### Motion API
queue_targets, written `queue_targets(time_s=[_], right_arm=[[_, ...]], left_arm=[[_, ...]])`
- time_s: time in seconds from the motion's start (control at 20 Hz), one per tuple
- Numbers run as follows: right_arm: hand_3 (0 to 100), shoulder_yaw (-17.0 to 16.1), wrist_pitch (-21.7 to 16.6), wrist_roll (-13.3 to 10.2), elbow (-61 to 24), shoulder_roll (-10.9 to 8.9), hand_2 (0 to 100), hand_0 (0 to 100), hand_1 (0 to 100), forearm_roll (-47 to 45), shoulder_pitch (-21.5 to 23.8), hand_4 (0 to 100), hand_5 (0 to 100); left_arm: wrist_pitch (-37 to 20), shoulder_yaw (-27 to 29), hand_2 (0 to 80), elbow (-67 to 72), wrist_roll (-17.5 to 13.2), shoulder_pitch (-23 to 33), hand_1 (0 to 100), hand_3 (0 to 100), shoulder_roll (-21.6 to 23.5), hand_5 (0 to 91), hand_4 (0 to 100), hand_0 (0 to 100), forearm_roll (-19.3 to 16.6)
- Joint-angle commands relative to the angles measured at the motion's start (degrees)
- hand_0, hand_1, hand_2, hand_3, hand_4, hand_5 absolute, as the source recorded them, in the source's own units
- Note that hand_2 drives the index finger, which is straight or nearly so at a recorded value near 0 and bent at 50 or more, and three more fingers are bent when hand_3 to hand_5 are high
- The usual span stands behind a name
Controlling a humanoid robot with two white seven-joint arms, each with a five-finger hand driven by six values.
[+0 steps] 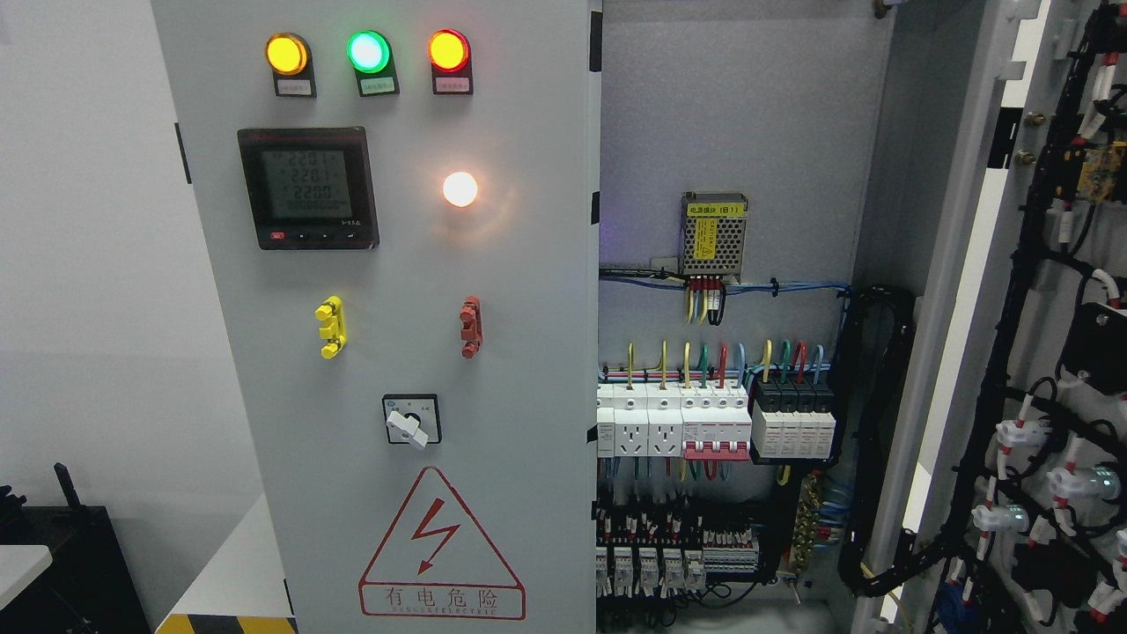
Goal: Open door with both hands
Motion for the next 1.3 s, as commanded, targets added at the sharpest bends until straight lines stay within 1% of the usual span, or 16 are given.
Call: queue_targets(time_s=[0.0, 0.2, 0.3, 0.4, 0.45, 0.6, 0.7, 0.75, 0.8, 0.85, 0.9, 0.95, 1.05, 1.1, 1.25], right_arm=[[0, 0.5, 0.0, -0.1, -2.9, -0.09, 0, 0, 0, 0.7, 0.3, 0, 0], [0, 1.3, 0.0, -0.1, -8.5, -1.23, 0, 0, 0, 0.7, 1.3, 0, 0], [0, 1.3, 0.0, -0.1, -14.5, -3.5, 0, 0, 0, 0.6, 4.5, 0, 0], [0, 1.4, -0.1, -0.1, -21.5, -4.83, 0, 0, 0, 0.4, 7.2, 0, 0], [0, 1.6, -0.1, -0.1, -26.0, -5.09, 0, 0, 0, 0.4, 8.9, 0, 0], [0, 3.1, -0.1, -0.1, -42.8, -5.89, 0, 0, 0, 0.4, 16.6, 0, 0], [0, 6.0, -0.1, -0.1, -53.6, -6.59, 0, 0, 0, 0.4, 21.4, 0, 0], [0, 7.4, -0.2, -0.1, -59.2, -7.46, 0, 0, 0, 0.4, 24.0, 0, 0], [0, 8.2, -0.2, -0.1, -64.4, -7.99, 0, 0, 0, 0.4, 26.5, 0, 0], [0, 8.4, -0.3, -0.1, -69.1, -8.0, 0, 0, 0, 0.4, 28.8, 0, 0], [0, 8.7, -1.0, -0.1, -73.1, -8.09, 0, 0, 0, 0.4, 30.6, 0, 0], [0, 9.7, -2.0, -0.2, -76.2, -8.43, 0, 0, 0, 0.4, 32.2, 0, 0], [0, 11.8, -4.1, -0.4, -80.6, -10.8, 0, 0, 0, 0.4, 34.7, 0, 0], [0, 12.6, -5.6, -0.4, -81.8, -11.51, 0, 0, 0, 0.4, 35.1, 0, 0], [0, 13.2, -11.1, -0.3, -85.2, -11.69, 0, 0, 0, 0.4, 37.0, 0, 0]], left_arm=[[0.3, 9.4, 0.0, 4.7, 0.1, -0.1, 0, 0, -4.6, 0.0, 3, 0, -2.9], [0.3, 9.5, 0.0, 4.6, 0.1, -0.1, 0, 0, -4.6, 0.0, 3, 0, -3.3], [0.3, 9.5, 0.0, 4.5, 0.1, -0.1, 0, 0, -4.6, 0.0, 3, 0, -3.4], [0.2, 8.9, 0.0, 4.2, 0.0, -0.1, 0, 0, -4.6, 0.0, 3, 0, -3.3], [0.0, 8.8, 0.0, 4.1, -0.2, -0.1, 0, 0, -4.6, 0.0, 3, 0, -3.3], [0.0, 8.9, 0.0, 4.0, -0.3, -0.2, 0, 0, -4.6, 0.0, 3, 0, -2.8], [-0.2, 8.9, 0.0, 3.9, -0.4, -0.2, 0, 0, -4.6, 0.0, 3, 0, -2.8], [-0.2, 8.9, 0.0, 3.9, -0.5, -0.2, 0, 0, -4.6, 0.0, 3, 0, -2.8], [-0.2, 8.9, 0.0, 3.9, -0.5, -0.3, 0, 0, -4.6, 0.0, 3, 0, -2.8], [-0.2, 8.9, 0.0, 3.9, -0.6, -0.4, 0, 0, -4.6, 0.0, 3, 0, -2.7], [-0.2, 9.0, 0.0, 3.9, -0.6, -0.7, 0, 0, -4.6, 0.0, 3, 0, -2.7], [-0.2, 9.0, 0.0, 3.9, -0.6, -0.7, 0, 0, -4.6, 0.0, 3, 0, -2.7], [-0.2, 9.0, 0.0, 3.8, -0.6, -0.7, 0, 0, -4.6, 0.0, 3, 0, -2.7], [-0.2, 9.1, 0.0, 3.8, -0.6, -0.7, 0, 0, -4.6, 0.0, 3, 0, -2.7], [-0.3, 9.1, 0.0, 3.8, -0.6, -0.7, 0, 0, -4.6, 0.0, 3, 0, -2.7]])
